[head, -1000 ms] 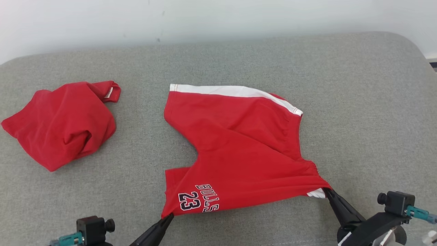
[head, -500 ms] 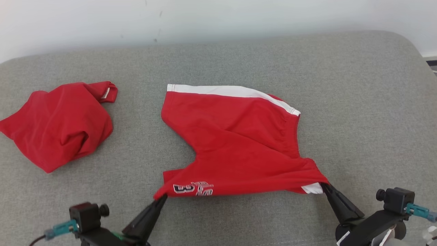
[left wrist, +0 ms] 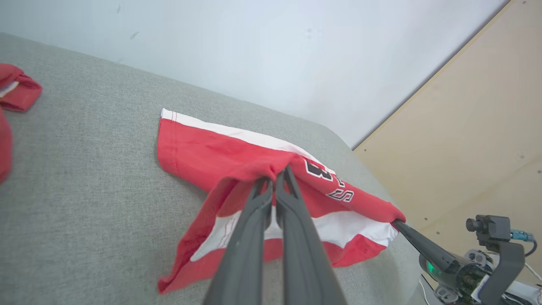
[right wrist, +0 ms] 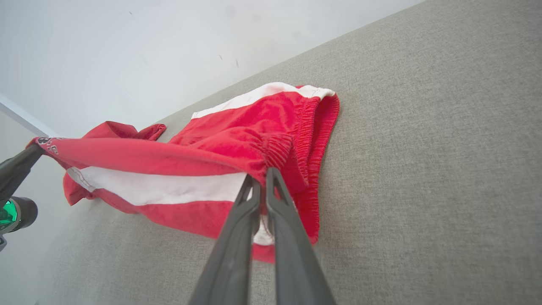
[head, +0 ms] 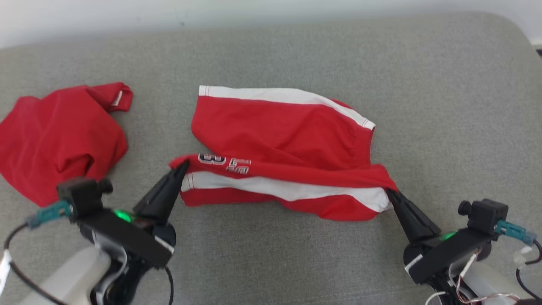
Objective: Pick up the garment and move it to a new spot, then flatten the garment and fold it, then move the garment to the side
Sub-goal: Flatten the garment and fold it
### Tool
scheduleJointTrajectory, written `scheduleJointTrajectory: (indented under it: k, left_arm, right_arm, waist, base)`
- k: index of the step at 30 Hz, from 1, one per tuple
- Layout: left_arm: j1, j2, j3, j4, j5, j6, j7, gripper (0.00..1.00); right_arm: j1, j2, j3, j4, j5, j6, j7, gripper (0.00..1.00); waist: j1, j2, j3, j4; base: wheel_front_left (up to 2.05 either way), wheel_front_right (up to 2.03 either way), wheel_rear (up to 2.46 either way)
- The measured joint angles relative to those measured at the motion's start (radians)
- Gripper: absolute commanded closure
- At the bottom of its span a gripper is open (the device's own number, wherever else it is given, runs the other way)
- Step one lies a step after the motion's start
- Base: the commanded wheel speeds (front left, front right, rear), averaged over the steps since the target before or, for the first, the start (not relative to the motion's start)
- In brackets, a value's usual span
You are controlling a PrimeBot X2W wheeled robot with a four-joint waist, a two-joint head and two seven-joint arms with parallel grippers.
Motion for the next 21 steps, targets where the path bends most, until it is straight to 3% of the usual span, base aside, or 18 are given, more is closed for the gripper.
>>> scheduleJointTrajectory:
  k: [21]
  left_arm:
    - [-0.403,-0.061,0.038,0.218,0.1,0.009,0.088,1.0]
  right_arm:
    - [-0.227,0.106,-0.059,0.011,-0.039,-0.01,0.0,1.0]
  waist:
    - [0.0001,0.0001,0.196,-0.055]
  base:
    - [0.0,0.0,0.0]
